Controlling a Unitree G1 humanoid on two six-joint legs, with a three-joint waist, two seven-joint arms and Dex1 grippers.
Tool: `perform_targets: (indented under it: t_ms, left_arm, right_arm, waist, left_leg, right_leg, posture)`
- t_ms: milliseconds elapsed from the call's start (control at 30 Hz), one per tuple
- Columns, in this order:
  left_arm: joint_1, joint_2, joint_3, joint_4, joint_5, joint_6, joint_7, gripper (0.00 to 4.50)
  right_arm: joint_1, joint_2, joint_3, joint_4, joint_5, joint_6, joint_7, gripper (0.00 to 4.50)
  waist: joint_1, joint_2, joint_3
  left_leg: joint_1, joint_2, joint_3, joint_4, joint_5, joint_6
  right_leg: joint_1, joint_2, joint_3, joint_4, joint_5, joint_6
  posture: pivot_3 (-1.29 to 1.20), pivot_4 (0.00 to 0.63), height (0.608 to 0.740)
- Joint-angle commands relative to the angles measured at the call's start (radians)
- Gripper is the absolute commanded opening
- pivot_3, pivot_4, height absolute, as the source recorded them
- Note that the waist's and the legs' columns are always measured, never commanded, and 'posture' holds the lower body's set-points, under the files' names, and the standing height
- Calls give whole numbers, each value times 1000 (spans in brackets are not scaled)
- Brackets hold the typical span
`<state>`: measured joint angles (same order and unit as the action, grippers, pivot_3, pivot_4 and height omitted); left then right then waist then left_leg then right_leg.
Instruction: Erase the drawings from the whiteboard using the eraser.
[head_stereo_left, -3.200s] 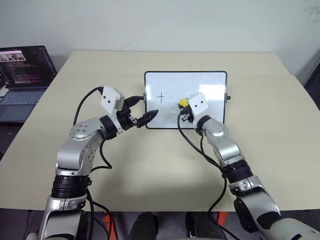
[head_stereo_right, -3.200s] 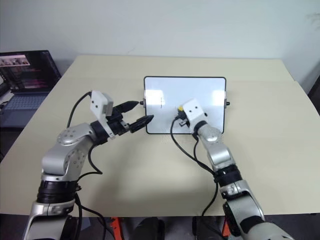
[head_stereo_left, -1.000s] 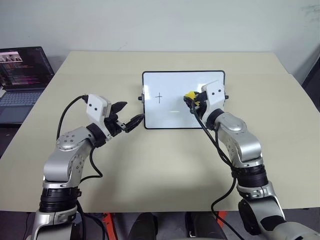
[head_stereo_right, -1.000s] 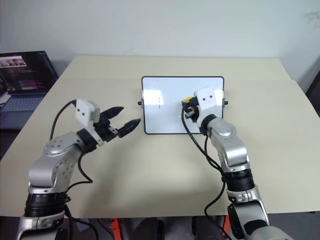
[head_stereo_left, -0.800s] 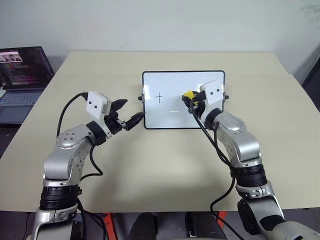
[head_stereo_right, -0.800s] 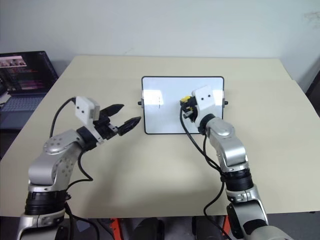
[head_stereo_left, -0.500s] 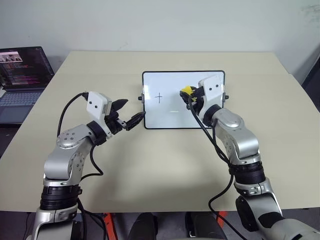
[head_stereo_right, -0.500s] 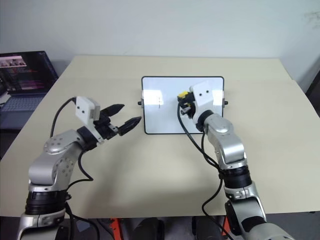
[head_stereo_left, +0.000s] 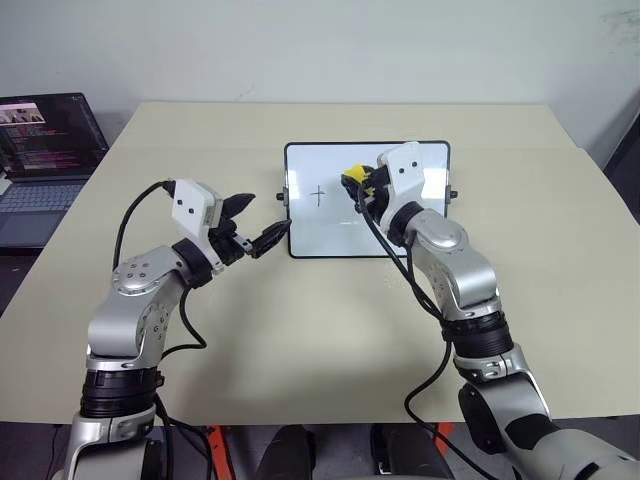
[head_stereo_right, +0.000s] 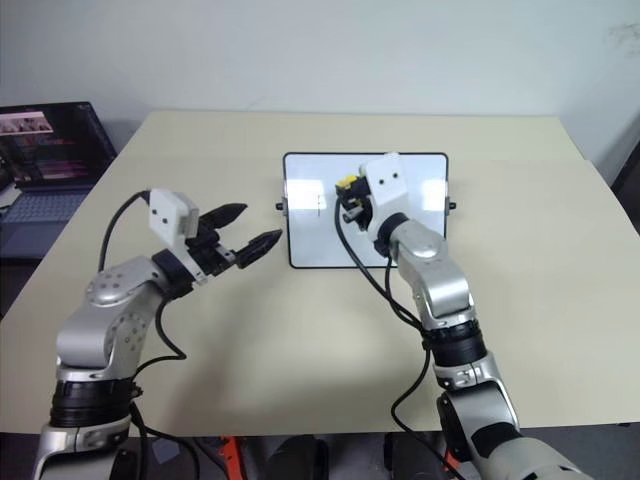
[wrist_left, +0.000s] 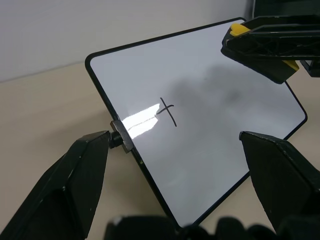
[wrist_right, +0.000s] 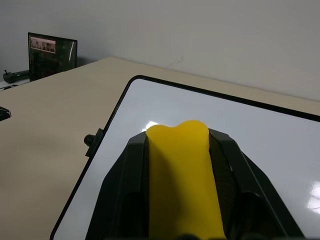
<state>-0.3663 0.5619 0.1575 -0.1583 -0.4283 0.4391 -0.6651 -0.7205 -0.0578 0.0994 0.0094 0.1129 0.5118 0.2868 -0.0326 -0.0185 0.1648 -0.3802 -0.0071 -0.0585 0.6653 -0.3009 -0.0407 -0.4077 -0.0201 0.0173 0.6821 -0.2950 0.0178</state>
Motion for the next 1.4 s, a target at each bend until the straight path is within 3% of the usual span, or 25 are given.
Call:
perform_targets:
  t_ms: [33, 767, 1400]
  left_arm:
    - [-21, 10, 15, -14, 11, -37, 3, 4500]
    - [-69, 1, -2, 44, 50, -112, -14, 4500]
    - [-59, -7, -3, 28, 45, -106, -11, 4500]
  right_arm:
    - [-23, 5, -9, -7, 9, -28, 3, 1290]
    - [-58, 23, 9, 29, -4, -58, -2, 1290]
    - [-219, 150, 82, 494, -72, -388, 40, 1290]
  waist:
    - [0, 0, 0]
    - [-1, 0, 0]
    - [-13, 0, 0]
  left_leg:
    - [0, 0, 0, 0, 0, 0]
    - [0, 0, 0, 0, 0, 0]
    - [0, 0, 0, 0, 1, -1]
  right_leg:
    - [0, 0, 0, 0, 0, 0]
    - [0, 0, 0, 0, 0, 0]
    - [-1, 0, 0, 1, 0, 0]
  posture:
    - [0, 150, 740]
    - [0, 150, 740]
    - [0, 150, 740]
